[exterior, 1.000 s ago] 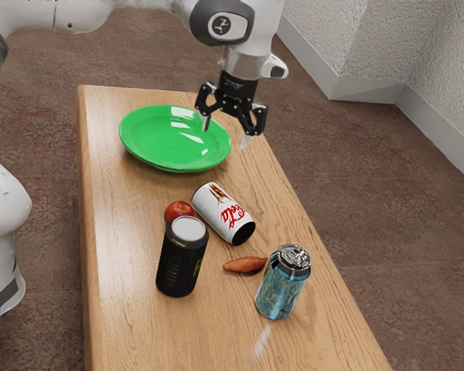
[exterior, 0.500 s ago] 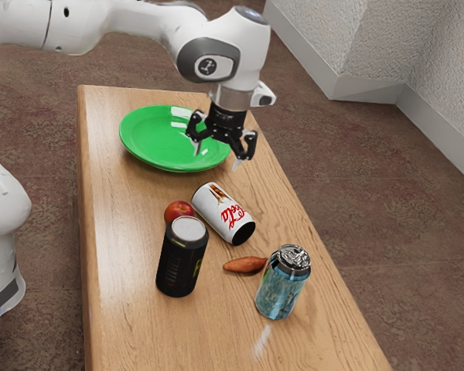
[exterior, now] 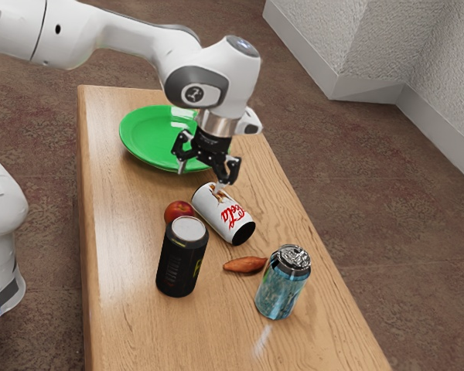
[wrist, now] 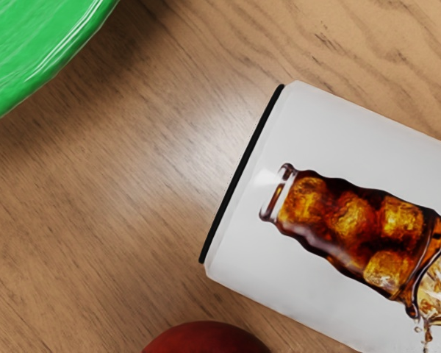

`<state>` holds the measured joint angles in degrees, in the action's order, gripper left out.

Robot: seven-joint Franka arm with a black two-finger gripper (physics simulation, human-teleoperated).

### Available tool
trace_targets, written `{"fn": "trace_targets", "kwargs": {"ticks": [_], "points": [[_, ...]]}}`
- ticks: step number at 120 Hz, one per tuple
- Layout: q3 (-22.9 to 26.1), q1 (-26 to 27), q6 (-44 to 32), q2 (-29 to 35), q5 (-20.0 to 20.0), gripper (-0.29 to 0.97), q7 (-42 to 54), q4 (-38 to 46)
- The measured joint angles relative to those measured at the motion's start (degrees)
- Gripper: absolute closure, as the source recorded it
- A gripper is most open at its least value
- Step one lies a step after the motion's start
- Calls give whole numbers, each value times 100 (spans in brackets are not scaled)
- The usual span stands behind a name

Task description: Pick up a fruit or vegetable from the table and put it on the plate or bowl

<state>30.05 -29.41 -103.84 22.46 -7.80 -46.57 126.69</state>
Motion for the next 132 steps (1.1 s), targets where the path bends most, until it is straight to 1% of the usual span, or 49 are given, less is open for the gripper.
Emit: {"fn": "trace_targets", "kwargs": {"ticks": [9,21,36,50,106,132], "points": [[-130,92,33,22,-5,0,118,64],[-175,273,72,29,-22,0,265,90],[-282,543,129,140,-51,0,418,181],[-409,680,159,246,-94,0,559,371],[-447,1020,146,486,-145,0,926,841],[-447,1077,45,561,-189,0,1016,1059]]}}
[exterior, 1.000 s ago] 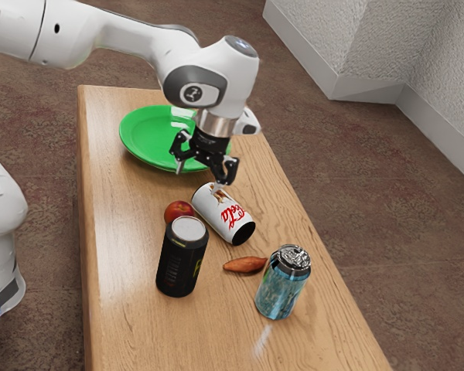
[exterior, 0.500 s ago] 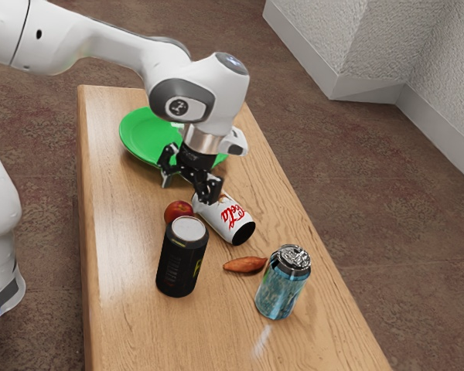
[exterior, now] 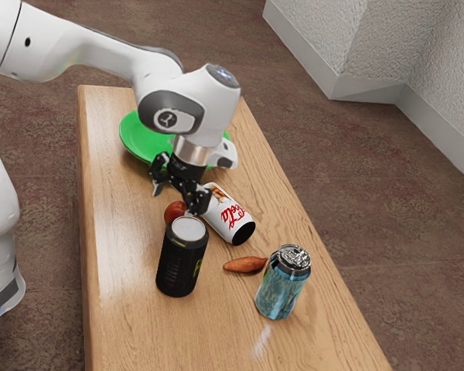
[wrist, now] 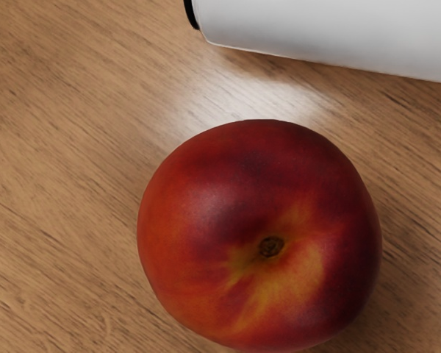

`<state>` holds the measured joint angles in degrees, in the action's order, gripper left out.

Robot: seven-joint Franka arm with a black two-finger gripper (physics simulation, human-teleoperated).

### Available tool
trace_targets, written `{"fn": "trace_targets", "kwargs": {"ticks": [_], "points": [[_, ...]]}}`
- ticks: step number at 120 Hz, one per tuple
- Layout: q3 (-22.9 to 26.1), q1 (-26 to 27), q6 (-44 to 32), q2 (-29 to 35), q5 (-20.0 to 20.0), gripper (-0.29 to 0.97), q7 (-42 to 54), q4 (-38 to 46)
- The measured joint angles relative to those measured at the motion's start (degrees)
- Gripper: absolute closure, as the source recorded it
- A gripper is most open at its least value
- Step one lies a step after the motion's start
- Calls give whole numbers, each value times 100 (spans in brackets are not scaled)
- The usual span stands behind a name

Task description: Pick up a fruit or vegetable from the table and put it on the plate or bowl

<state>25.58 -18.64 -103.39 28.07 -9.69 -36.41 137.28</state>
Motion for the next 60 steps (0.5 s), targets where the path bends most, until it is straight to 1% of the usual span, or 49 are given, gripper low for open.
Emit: {"fn": "trace_targets", "kwargs": {"ticks": [27,60], "points": [[4,84,-148,4,-124,0,64,87],[5,89,-347,-46,-160,0,131,194]]}}
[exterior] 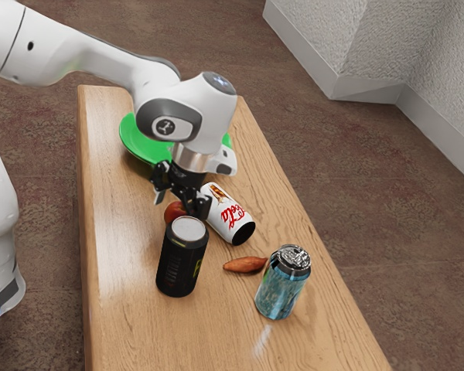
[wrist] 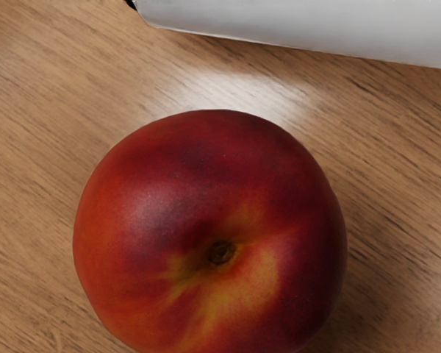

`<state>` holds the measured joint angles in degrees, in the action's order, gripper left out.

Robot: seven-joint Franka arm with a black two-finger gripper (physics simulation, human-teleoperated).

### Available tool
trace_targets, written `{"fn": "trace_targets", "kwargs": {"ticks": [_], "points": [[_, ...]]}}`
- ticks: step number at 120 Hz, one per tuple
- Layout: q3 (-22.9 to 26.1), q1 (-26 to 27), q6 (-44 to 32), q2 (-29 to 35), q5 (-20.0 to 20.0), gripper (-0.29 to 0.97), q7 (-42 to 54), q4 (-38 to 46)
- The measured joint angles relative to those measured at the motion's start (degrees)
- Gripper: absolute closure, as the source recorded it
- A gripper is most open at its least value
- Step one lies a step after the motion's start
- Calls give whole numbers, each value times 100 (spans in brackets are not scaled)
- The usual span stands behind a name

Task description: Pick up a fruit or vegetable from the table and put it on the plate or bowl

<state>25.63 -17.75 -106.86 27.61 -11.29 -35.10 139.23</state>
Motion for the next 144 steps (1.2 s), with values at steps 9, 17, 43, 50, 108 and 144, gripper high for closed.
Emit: {"fn": "trace_targets", "kwargs": {"ticks": [9,17,43,50,108,144], "points": [[-3,0,-51,-21,-2,0,24,1],[-5,0,-81,-27,0,0,46,1],[-5,-4,-189,-124,9,0,115,-5],[-5,-6,-228,-153,17,0,136,-7],[-178,-32,-343,-308,57,0,312,-15],[-177,-35,-435,-455,78,0,374,8]]}}
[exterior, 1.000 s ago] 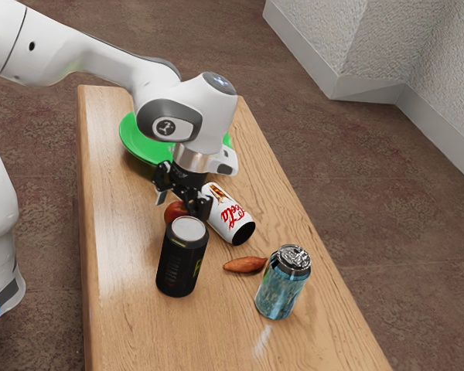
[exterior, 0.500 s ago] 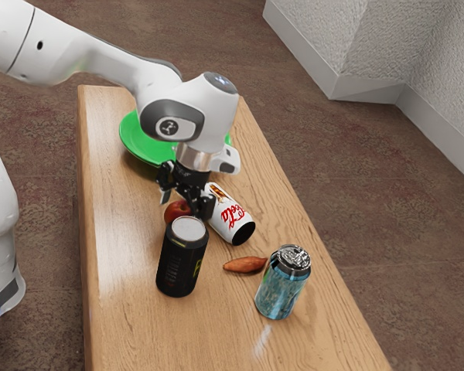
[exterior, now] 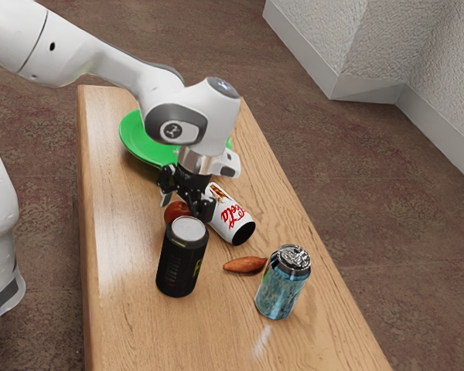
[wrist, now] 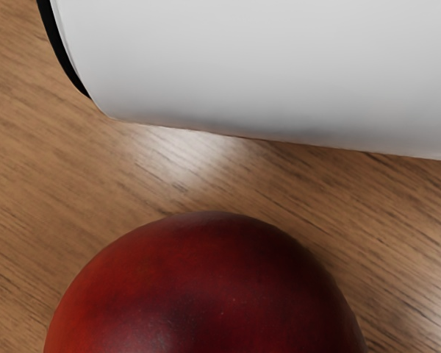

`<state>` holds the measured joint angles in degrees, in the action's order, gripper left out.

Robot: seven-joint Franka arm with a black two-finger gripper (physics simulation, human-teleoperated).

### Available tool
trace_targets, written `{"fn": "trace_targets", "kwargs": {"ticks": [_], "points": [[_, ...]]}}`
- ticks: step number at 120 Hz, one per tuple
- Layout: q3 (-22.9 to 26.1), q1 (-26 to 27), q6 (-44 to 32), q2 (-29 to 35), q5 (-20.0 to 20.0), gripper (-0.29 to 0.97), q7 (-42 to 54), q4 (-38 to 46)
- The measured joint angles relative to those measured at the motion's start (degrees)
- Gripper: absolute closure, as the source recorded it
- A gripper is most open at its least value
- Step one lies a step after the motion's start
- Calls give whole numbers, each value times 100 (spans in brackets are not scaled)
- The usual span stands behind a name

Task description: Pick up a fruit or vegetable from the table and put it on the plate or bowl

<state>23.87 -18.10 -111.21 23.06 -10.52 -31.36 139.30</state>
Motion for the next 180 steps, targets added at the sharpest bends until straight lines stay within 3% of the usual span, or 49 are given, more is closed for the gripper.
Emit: {"fn": "trace_targets", "kwargs": {"ticks": [21,60,76,97,153,180], "points": [[-3,0,-54,-27,5,2,19,41],[-4,2,-149,-101,22,35,19,95],[-3,3,-148,-111,63,40,-18,113],[-5,9,-36,-90,38,33,-55,103],[-254,28,905,369,-72,35,-129,-76],[-551,31,1636,453,-36,34,-158,-1370]]}}
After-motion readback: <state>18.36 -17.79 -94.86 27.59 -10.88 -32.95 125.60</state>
